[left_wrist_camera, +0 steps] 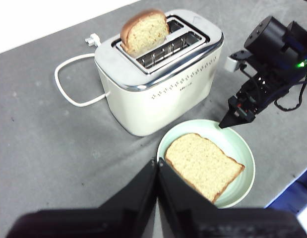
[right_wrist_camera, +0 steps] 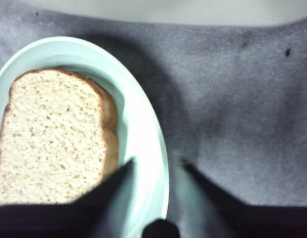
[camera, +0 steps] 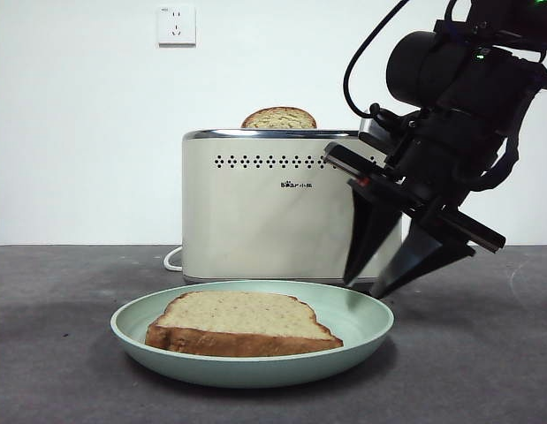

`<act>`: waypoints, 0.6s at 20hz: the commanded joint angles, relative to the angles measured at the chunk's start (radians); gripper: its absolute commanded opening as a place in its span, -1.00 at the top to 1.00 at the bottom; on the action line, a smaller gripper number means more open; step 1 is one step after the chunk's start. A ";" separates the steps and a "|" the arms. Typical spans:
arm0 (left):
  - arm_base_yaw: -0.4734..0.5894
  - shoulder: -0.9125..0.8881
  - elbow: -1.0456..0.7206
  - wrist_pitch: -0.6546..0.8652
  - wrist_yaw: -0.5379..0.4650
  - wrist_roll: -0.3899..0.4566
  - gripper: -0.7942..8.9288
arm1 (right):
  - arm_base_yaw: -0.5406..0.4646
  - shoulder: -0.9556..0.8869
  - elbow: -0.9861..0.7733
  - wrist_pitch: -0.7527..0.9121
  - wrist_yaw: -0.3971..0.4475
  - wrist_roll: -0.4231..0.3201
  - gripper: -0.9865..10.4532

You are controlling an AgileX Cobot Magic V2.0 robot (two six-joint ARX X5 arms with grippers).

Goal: Take the bread from the toaster,put the bread on the plate,put the plate on the table

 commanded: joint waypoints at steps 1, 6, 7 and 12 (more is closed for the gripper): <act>0.000 -0.003 0.002 -0.002 -0.001 0.009 0.85 | 0.001 0.011 -0.003 0.006 0.000 -0.008 0.11; 0.000 -0.003 0.002 -0.014 -0.001 0.009 0.85 | 0.004 -0.082 -0.003 -0.020 -0.011 -0.031 0.11; 0.000 -0.003 0.002 -0.016 -0.001 0.009 0.85 | 0.012 -0.129 -0.003 -0.047 -0.011 -0.041 0.11; 0.000 -0.003 0.002 -0.016 0.003 0.009 0.85 | 0.092 -0.430 -0.003 -0.284 -0.011 -0.156 0.12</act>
